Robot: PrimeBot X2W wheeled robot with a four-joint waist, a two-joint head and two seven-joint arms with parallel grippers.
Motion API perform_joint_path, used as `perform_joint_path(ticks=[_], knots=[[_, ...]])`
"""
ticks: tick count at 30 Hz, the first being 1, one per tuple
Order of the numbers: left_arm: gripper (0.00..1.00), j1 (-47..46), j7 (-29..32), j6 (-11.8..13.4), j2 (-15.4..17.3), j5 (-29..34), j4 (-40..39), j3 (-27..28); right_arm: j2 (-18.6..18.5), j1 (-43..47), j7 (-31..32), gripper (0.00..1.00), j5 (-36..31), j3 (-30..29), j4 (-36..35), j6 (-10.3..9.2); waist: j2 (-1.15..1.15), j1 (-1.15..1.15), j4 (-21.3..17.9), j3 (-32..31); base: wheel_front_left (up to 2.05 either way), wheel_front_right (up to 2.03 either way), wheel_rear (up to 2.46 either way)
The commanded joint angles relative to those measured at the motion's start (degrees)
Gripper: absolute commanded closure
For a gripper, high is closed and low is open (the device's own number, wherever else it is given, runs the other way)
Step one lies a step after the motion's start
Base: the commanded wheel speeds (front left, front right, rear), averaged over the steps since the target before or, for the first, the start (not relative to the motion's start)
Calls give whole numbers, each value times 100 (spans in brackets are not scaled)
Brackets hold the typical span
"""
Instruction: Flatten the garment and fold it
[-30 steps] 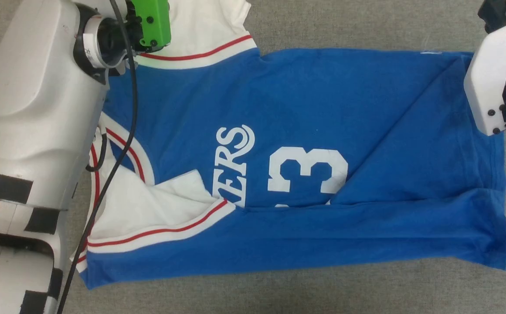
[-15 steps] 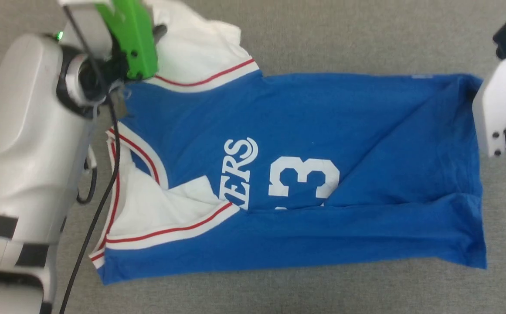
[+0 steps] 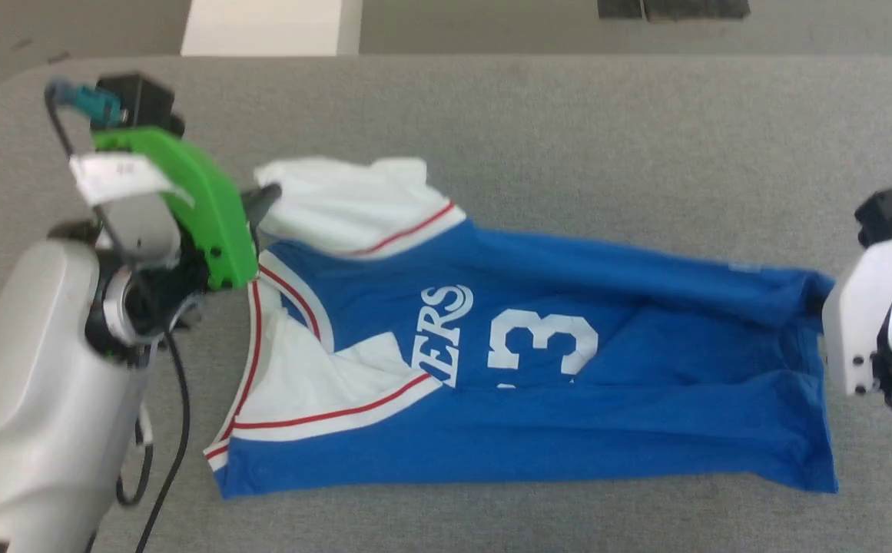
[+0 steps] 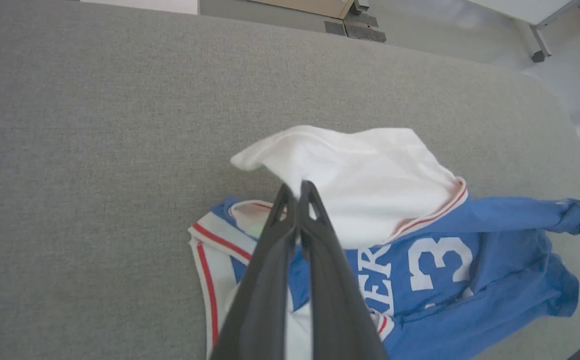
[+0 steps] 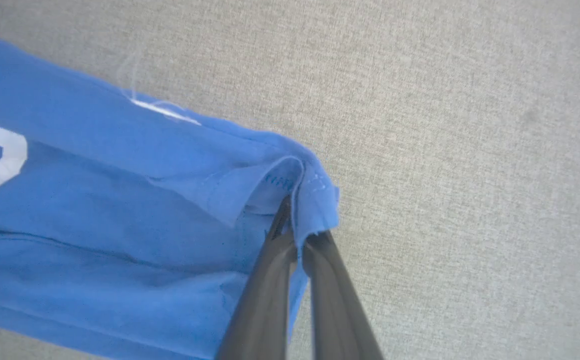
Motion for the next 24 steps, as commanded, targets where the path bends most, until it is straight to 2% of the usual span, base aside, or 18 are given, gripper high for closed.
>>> perform_joint_path(ticks=[1,5,13,24], knots=[[100,245,-64,87,80,-114,-150,61,32,156,-29,100,28,-48,10,-8,0,0,109,-235,0,0,0],[100,780,-142,251,160,-162,-560,149,69,427,-25,100,33,-121,11,-8,0,0,151,-319,0,0,0],[100,1937,-244,590,110,-369,-1063,223,162,786,-9,100,2,-116,68,-8,0,0,150,-393,0,0,0],[100,2873,-116,903,78,-430,-720,26,163,1001,27,100,-56,60,192,-8,0,0,160,-360,0,0,0]])
